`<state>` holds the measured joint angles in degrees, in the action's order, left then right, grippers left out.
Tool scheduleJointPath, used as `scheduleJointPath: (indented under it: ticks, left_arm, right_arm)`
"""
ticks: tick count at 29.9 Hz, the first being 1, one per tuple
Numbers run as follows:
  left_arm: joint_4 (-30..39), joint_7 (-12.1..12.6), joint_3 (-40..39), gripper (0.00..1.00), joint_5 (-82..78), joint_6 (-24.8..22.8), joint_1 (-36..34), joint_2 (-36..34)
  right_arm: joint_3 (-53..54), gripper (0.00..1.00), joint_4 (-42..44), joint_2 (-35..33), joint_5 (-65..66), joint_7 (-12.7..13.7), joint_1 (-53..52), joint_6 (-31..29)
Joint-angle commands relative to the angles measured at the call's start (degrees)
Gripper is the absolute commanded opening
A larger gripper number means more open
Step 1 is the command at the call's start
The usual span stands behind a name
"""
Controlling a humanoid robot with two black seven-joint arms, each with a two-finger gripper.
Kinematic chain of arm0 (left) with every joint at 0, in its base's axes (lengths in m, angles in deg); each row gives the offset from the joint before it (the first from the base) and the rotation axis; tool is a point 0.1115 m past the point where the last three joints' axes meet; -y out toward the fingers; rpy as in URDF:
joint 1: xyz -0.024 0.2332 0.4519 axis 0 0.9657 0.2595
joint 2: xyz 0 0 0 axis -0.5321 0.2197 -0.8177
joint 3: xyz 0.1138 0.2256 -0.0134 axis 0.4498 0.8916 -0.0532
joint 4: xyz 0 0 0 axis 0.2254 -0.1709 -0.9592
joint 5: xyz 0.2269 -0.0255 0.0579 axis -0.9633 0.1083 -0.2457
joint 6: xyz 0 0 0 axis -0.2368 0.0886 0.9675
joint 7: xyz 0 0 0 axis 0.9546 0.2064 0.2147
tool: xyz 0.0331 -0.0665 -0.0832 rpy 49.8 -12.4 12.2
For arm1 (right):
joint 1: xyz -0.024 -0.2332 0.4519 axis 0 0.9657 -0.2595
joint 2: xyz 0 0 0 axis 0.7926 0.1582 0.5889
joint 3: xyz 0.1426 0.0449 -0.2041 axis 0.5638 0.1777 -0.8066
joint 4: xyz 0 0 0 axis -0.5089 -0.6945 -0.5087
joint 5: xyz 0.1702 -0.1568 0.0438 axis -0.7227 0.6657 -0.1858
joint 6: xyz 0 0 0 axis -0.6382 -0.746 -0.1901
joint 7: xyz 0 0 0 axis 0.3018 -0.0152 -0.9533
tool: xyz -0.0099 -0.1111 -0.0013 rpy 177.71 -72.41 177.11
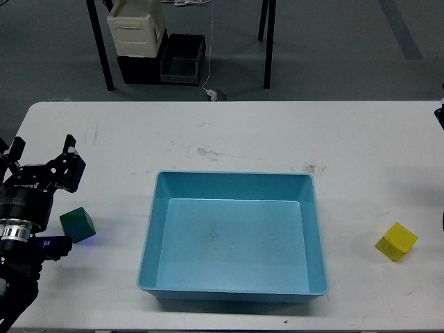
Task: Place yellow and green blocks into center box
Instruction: 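Raise the right gripper and move it toward the yellow cube, then lower the right gripper onto the yellow cube and close it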
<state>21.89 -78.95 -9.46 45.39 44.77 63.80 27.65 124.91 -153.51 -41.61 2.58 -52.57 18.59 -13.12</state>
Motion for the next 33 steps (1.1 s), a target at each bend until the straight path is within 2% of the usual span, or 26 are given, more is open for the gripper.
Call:
scheduleJointPath:
  ticks: [1, 5, 8, 10, 12, 14, 17, 21, 24, 33]
  left_arm:
    - [-0.1, -0.2, 0.0, 1.0, 0.0, 0.2, 0.0, 0.4]
    - [-0.1, -0.2, 0.1, 1.0, 0.0, 0.1, 0.0, 0.5]
    - [-0.1, -0.2, 0.0, 1.0, 0.0, 0.0, 0.0, 0.5]
    - [-0.1, -0.2, 0.0, 1.0, 0.0, 0.0, 0.0, 0.5]
    - [-0.2, -0.2, 0.0, 1.0, 0.0, -0.1, 0.1, 0.5]
    - [-0.3, -0.2, 0.0, 1.0, 0.0, -0.1, 0.1, 0.5]
    - [-0.4, -0.2, 0.0, 1.0, 0.0, -0.1, 0.1, 1.1]
    - [-0.5, -0.2, 0.0, 1.0, 0.0, -0.2, 0.1, 1.3]
    - [-0.5, -0.2, 0.0, 1.0, 0.0, -0.2, 0.1, 1.4]
    - [-1.4, -0.2, 0.1, 1.0, 0.0, -0.3, 0.0, 1.5]
  right_arm:
    - [-5.7, 1.0, 3.9, -0.9, 15.8, -0.4, -9.7, 2.7]
    - [-14.3, 1.0, 4.6, -3.9, 32.8, -0.8, -16.2, 2.5]
    - [-23.6, 1.0, 4.9, -8.6, 40.2, -4.4, -21.7, 2.4]
    - [-31.8, 1.0, 5.7, -10.8, 44.2, -8.6, -26.3, 2.4]
    - [-40.3, 1.0, 6.1, -13.0, 47.1, -14.0, -31.5, 2.2]
    - [-49.6, 1.0, 6.6, -16.6, 49.5, -21.1, -36.8, 2.1]
    - [-62.8, 1.0, 6.8, -20.2, 51.0, -28.7, -44.7, 1.6]
    - [-76.9, 1.0, 5.3, -25.0, 54.5, -28.7, -53.8, -1.5]
    - [-83.8, 1.0, 0.6, -29.1, 59.9, -28.7, -58.6, -4.3]
    - [-91.7, 1.0, -9.3, -39.4, 73.5, -28.7, -59.2, -10.4]
